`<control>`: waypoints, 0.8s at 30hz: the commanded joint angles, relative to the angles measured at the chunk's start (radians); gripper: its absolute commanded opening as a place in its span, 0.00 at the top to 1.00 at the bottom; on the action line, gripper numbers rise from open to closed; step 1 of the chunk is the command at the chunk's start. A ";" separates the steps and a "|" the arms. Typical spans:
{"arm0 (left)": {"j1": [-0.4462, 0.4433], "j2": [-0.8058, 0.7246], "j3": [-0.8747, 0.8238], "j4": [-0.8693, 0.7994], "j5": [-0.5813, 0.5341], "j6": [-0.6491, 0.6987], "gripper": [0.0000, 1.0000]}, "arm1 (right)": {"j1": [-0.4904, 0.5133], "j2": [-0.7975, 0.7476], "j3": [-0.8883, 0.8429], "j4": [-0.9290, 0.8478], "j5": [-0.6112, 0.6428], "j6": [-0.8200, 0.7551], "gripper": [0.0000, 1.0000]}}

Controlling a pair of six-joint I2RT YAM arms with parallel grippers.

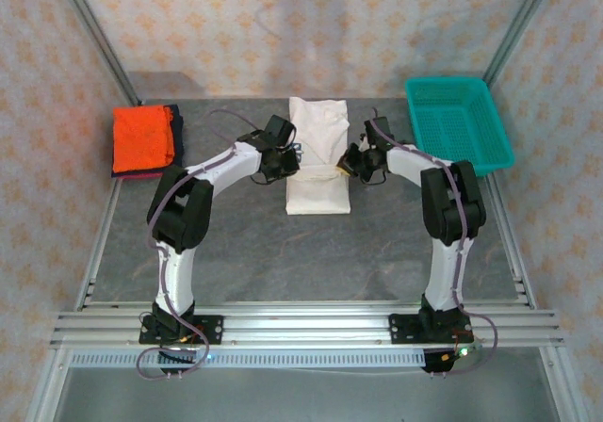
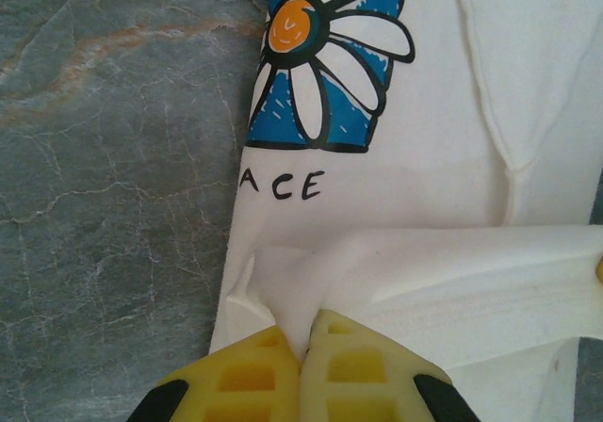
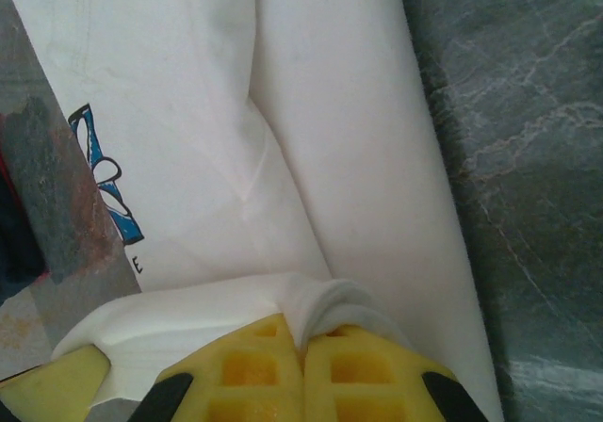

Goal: Fold and stack the t-shirts

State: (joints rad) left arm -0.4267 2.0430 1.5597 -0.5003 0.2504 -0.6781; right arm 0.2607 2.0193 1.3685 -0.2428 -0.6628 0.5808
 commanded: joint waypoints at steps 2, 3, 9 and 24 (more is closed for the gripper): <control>0.020 0.012 0.039 -0.052 -0.022 0.029 1.00 | -0.017 0.026 0.052 0.010 0.033 -0.026 1.00; 0.021 0.014 0.040 -0.051 -0.022 0.027 1.00 | -0.019 0.028 0.055 0.006 0.037 -0.030 0.99; 0.020 0.006 0.039 -0.025 -0.004 0.028 0.53 | -0.026 -0.005 0.057 0.012 0.032 -0.055 0.72; 0.019 -0.157 -0.179 0.164 0.026 -0.031 0.05 | 0.005 -0.213 -0.157 0.097 0.142 -0.121 0.37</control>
State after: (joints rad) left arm -0.4114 1.8847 1.4322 -0.4042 0.2436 -0.6628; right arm 0.2447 1.8122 1.2453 -0.1661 -0.5499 0.4904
